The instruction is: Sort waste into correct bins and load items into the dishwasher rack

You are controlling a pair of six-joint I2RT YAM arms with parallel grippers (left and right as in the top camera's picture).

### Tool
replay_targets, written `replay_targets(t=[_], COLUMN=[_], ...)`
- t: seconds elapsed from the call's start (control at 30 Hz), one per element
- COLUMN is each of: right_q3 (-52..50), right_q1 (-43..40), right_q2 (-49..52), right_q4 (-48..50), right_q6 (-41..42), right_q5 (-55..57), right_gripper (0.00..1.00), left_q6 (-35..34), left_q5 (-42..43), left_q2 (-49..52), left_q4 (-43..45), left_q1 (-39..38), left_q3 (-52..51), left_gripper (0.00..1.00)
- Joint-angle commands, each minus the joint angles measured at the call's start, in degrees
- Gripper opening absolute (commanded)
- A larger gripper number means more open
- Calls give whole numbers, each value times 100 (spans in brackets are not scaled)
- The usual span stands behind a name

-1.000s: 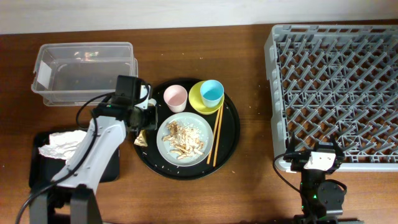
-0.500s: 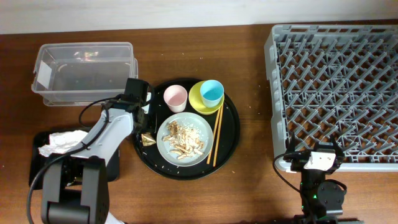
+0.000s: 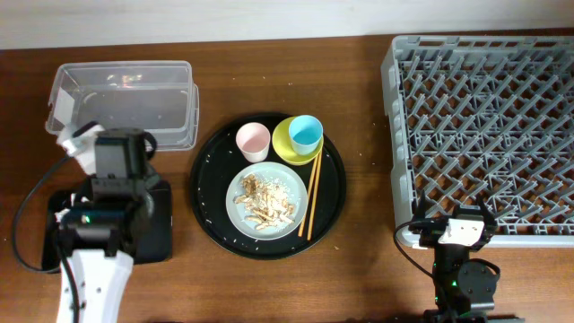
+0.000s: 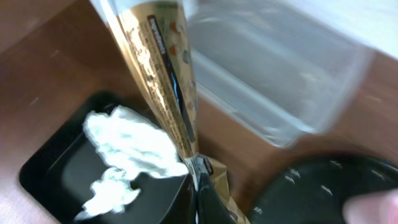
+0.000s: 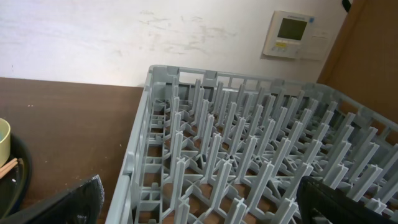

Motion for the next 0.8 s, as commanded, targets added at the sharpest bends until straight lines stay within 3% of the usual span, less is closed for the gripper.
replay_targets(t=[0.0,0.03,0.17,0.2,0.23,0.27,0.4,0.47,0.63,0.77], right_q3=[-31,-31,-31,-31,-31,-31,-31,-31,-31,-31], right_q1=[31,31,31,31,31,31,31,31,31,33], right_q2=[-33,-33,-33,-33,-33,-33,-33,-33,-33,-33], right_q4=[-42,-44,-42,-44,-42,-44,-44,-44,-42,-42], right_q6=[24,24,24,24,24,24,24,24,24,24], right_q5=[92,90,92,92,92,92,92,92,92,92], right_gripper=[98,98,98,98,98,98,98,98,98,98], left_q6=[-1158,-1561,-1661,-1659,-1655,-1652,-1390,-876,-883,-885], left_q5=[-295,-249,507,538,581,612,1182,1600,1469,1451], left_q2=[680,1128,2275,2463,2533,2546,2317,1434,-238,275], left_q4=[-291,-446,-446,-439,-444,-450,-457,-319,702,1056], left_q1=[841,1279,2105,2236,2299,2332,2330,2330,2332,2787], left_q3=[13,13,13,13,13,13,22,33,31,31], left_gripper=[1,1,1,22,70,95,95,95,99,99])
